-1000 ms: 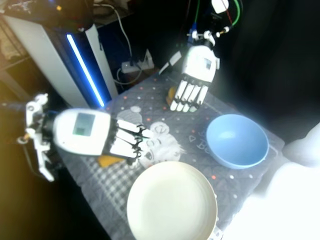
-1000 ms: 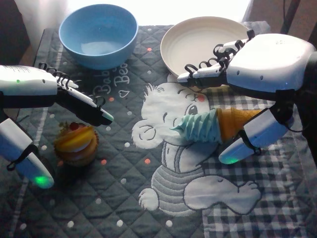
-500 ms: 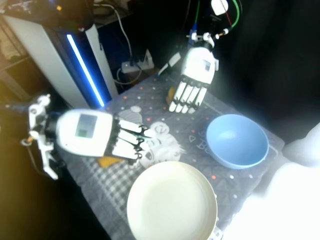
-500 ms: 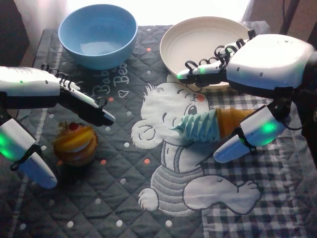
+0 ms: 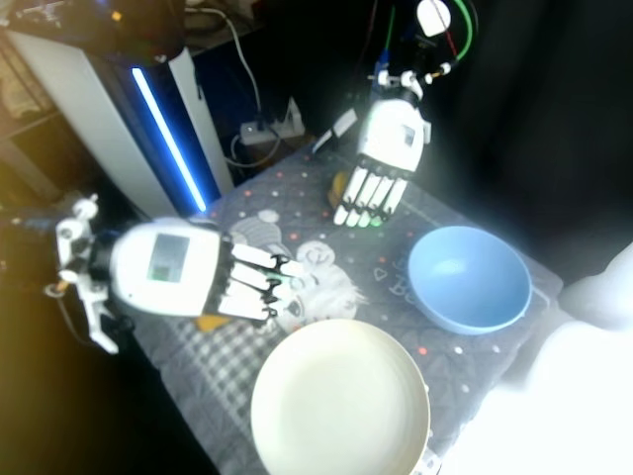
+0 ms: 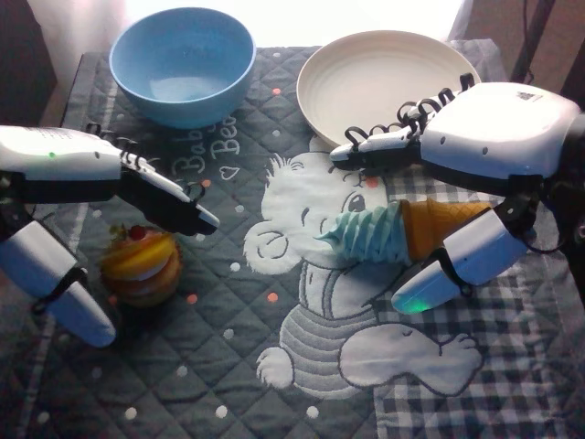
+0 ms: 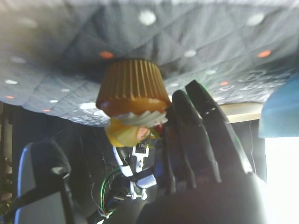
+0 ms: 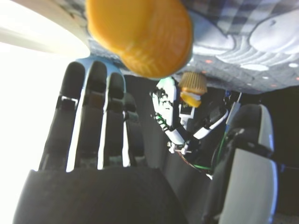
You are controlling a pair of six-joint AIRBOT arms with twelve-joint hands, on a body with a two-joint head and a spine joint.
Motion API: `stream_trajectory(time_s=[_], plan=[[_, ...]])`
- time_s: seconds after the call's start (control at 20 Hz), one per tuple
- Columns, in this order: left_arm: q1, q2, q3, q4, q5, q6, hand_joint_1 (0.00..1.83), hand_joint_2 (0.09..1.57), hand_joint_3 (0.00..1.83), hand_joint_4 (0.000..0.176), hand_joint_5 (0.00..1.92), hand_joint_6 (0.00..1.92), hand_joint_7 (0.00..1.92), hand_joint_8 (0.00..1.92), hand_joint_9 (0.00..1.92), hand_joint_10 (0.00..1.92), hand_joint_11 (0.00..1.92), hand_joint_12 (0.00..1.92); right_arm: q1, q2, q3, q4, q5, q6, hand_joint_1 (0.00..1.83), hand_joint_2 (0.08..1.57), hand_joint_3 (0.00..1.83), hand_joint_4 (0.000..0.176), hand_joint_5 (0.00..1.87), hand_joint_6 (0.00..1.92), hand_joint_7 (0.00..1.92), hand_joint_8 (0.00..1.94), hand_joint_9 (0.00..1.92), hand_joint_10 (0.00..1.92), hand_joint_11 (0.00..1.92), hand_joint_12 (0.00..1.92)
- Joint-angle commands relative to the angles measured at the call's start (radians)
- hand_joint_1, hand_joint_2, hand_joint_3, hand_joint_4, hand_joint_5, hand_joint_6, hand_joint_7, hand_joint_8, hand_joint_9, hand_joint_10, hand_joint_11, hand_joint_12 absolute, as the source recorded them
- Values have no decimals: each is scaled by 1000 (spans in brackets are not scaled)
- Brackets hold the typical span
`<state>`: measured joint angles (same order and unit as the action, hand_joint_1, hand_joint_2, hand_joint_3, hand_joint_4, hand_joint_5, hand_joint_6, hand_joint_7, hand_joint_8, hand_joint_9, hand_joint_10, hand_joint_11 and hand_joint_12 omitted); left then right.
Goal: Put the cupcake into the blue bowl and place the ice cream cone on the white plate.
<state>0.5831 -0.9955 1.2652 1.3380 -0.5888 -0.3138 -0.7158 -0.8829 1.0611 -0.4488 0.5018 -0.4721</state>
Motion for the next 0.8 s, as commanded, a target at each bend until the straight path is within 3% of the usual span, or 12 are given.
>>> stream_trajectory(time_s=[0.0,0.4,0.5,0.75], plan=[[-2,-5,1,-49,-42,-5,760,711,1,0,468,5,594,8,643,10,330,824,1,-4,7,37,99,2,566,726,2,0,330,1,618,1,704,6,389,1101],[0,-7,1,-49,-42,-5,762,713,0,0,454,5,603,4,669,4,337,887,-47,-28,29,84,102,2,585,737,2,0,310,1,589,1,666,0,311,1226],[0,-9,2,-49,-42,-5,739,718,0,14,444,0,603,1,677,3,331,922,-53,-32,34,88,102,2,589,752,2,0,315,1,582,0,675,3,320,1209],[1,-16,5,-48,-41,-4,735,713,0,26,425,1,571,0,654,1,318,916,-58,-37,40,90,101,2,631,778,5,0,347,8,623,12,722,18,349,1212]])
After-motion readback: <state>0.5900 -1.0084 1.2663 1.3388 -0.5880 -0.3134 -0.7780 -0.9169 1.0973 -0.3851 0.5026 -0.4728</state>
